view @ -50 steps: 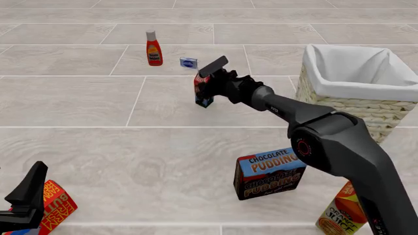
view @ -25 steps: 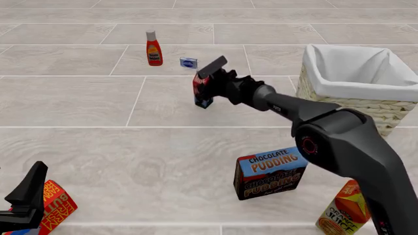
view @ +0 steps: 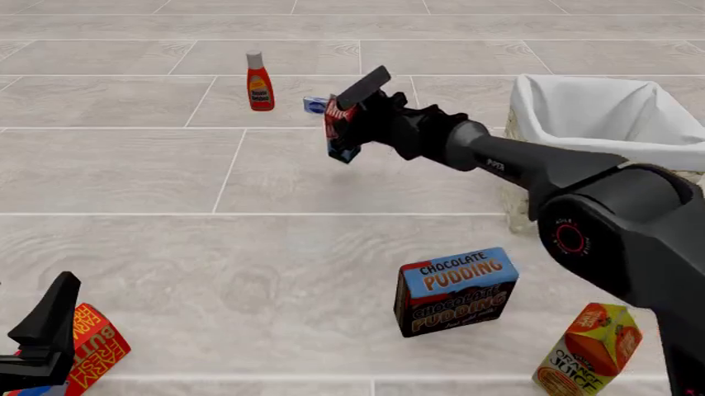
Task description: Pick the milk and place it in the basket.
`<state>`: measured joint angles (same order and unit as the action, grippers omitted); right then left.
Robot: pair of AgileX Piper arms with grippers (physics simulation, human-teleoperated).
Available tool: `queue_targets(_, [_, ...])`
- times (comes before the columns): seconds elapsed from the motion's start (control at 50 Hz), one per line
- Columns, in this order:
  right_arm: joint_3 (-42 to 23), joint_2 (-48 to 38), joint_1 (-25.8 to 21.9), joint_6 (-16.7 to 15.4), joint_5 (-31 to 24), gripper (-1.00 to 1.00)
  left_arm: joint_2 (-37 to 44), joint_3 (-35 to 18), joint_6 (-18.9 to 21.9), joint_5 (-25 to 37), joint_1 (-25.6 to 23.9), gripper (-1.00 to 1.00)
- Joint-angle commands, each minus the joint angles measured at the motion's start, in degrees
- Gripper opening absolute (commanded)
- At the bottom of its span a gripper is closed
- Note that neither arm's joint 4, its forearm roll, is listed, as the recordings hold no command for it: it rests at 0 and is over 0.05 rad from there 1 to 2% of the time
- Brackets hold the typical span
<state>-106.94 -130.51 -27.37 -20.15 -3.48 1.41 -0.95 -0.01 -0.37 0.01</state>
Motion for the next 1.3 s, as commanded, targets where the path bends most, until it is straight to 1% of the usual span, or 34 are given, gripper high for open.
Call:
queue_targets(0.02, [2.02, 6.4, 0.02, 0.73, -0.17, -1.0, 0.0, 0.0, 0.01, 0.0, -0.01, 1.0])
queue_targets(0.36, [5.46, 14.56, 0.98, 0.35, -3.15, -1.0, -0.05, 0.0, -0.02, 0.03, 0.0, 1.0])
queue_targets(0.64, [8.75, 20.83, 3.25, 0.02, -5.65, -1.0, 0.0, 0.0, -0.01, 0.0, 0.02, 1.0])
queue_targets(0.92, [11.74, 25.44, 5.16, 0.23, -5.95, -1.0, -0.01, 0.0, 0.0, 0.01, 0.01, 1.0])
queue_targets(1.0, [11.47, 26.26, 6.64, -0.12, -6.39, -1.0, 0.0, 0.0, -0.01, 0.0, 0.0, 1.0])
queue_targets(1.08, [11.72, 27.41, 7.03, -0.22, -7.01, -1.0, 0.01, 0.0, 0.0, -0.01, -0.02, 1.0])
queue_targets(1.3, [14.22, 31.39, 8.87, -0.57, -7.56, -1.0, -0.01, 0.0, 0.0, 0.01, 0.01, 1.0])
